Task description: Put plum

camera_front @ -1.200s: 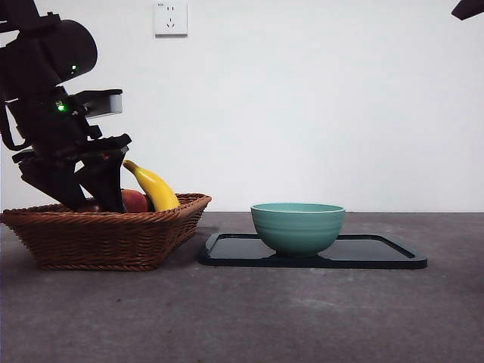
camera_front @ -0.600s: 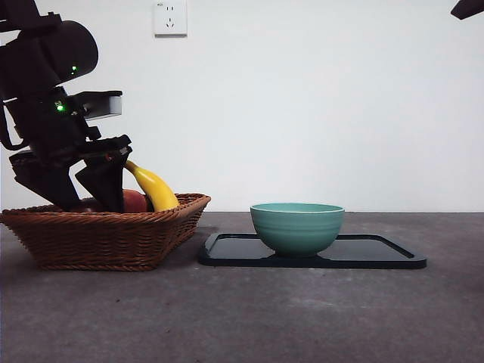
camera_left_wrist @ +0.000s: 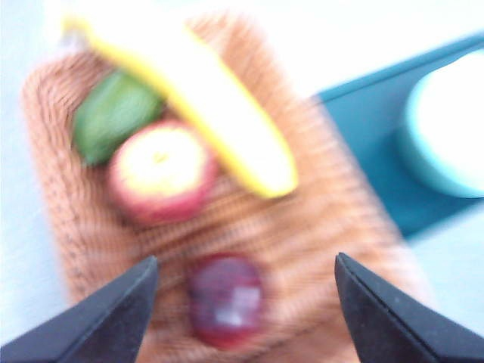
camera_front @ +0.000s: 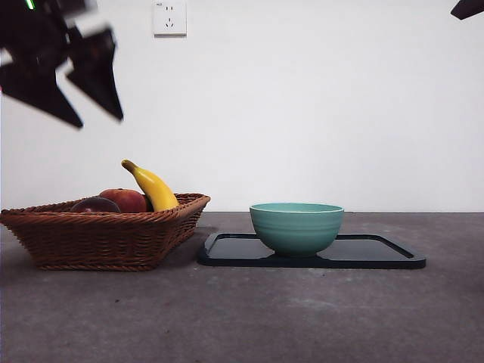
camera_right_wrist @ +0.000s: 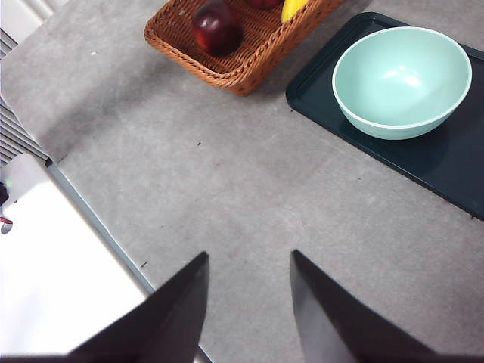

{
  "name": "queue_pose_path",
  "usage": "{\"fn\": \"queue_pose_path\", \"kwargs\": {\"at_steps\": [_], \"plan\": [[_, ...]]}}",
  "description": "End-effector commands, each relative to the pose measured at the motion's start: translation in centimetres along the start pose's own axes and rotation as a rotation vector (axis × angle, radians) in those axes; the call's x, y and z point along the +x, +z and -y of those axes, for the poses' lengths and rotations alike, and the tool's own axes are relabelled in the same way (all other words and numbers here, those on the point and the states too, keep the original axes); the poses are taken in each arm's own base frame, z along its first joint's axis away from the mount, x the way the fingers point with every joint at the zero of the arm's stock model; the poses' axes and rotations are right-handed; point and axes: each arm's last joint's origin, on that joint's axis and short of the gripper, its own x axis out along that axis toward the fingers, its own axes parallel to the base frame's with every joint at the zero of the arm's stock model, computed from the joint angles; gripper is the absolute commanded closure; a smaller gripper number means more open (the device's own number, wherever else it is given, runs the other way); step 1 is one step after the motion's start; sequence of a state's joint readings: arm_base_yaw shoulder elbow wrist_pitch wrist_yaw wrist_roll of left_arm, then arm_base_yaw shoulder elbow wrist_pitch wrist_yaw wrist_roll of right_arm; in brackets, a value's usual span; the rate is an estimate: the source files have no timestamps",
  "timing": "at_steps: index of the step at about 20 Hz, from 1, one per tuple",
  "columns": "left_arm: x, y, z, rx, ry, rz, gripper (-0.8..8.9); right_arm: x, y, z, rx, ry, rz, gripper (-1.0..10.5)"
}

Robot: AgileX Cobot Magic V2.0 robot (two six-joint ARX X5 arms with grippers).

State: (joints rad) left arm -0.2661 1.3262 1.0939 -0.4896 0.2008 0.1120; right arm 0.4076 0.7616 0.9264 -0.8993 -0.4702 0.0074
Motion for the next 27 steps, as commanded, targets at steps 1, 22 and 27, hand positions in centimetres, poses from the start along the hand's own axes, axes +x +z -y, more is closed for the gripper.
{"fn": "queue_pose_path", "kwargs": {"at_steps": [1, 22, 27], "plan": [[-2.8, 0.4, 1.0, -0.014, -0.117, 0.058, 4.4, 0.0, 0.4, -0.1, -0.014, 0.007, 0.017, 7.7], [-12.0, -4.1, 4.1, -0.001, -0.445, -0.073, 4.44, 0.0, 0.5, -0.1, -0.014, 0.007, 0.032, 7.7], [-12.0, -4.1, 4.1, -0.001, -0.445, -0.073, 4.44, 0.1, 0.6, -0.1, 0.015, 0.003, 0.034, 7.7]]}}
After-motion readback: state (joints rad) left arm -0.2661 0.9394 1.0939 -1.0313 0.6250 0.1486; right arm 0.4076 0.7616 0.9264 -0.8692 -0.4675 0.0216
